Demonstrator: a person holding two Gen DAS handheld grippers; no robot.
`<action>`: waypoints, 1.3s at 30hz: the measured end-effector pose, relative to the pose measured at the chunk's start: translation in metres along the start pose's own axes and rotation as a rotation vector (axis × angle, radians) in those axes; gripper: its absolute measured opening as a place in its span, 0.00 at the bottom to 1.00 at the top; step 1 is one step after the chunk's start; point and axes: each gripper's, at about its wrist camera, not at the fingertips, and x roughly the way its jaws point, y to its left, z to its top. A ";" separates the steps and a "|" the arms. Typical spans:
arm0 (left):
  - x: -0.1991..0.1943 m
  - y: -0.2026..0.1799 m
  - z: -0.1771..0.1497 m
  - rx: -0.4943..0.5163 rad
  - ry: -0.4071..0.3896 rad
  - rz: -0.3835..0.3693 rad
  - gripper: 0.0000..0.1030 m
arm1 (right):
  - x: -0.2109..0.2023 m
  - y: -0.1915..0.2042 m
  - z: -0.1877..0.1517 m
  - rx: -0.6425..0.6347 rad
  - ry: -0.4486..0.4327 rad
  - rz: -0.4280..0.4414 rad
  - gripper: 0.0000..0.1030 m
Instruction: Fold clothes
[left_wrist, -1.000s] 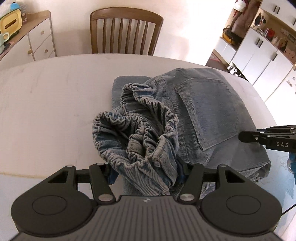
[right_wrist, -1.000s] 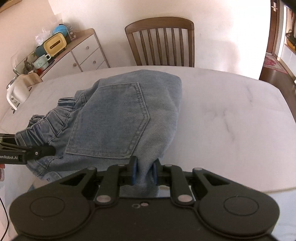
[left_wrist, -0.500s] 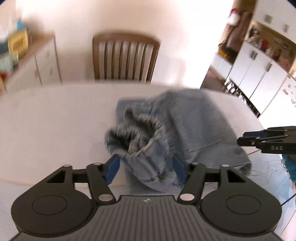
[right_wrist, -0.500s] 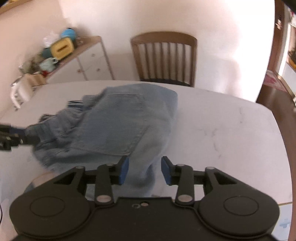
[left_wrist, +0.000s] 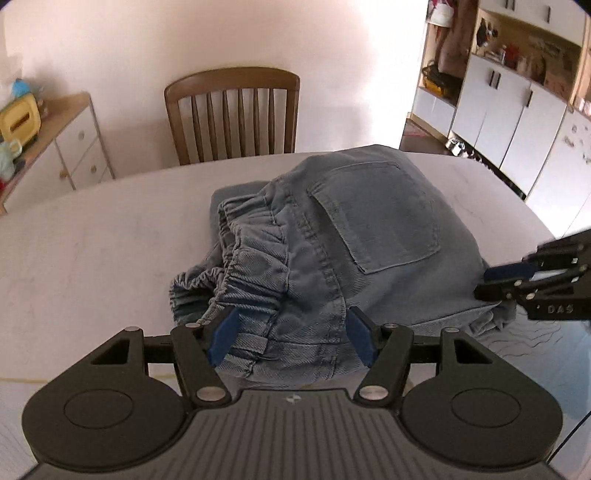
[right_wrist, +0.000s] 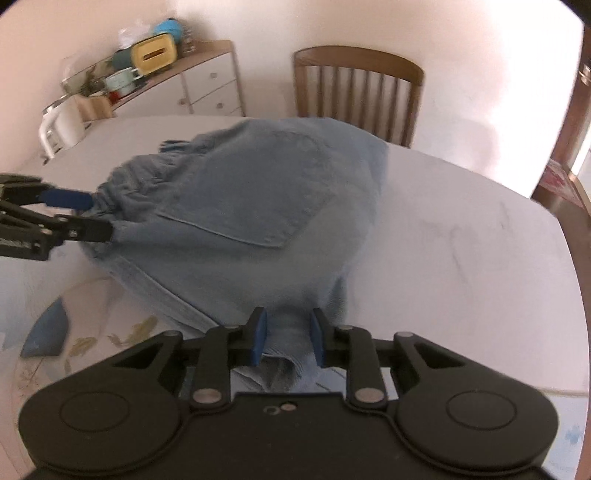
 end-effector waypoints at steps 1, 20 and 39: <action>0.001 -0.001 0.001 0.008 0.004 0.004 0.61 | 0.002 -0.001 -0.001 0.013 -0.003 0.002 1.00; -0.059 -0.041 -0.014 -0.076 -0.003 0.097 0.77 | -0.074 0.031 -0.018 -0.025 -0.142 -0.013 1.00; -0.123 -0.080 -0.074 -0.159 -0.047 0.150 0.83 | -0.144 0.056 -0.070 0.117 -0.313 -0.059 1.00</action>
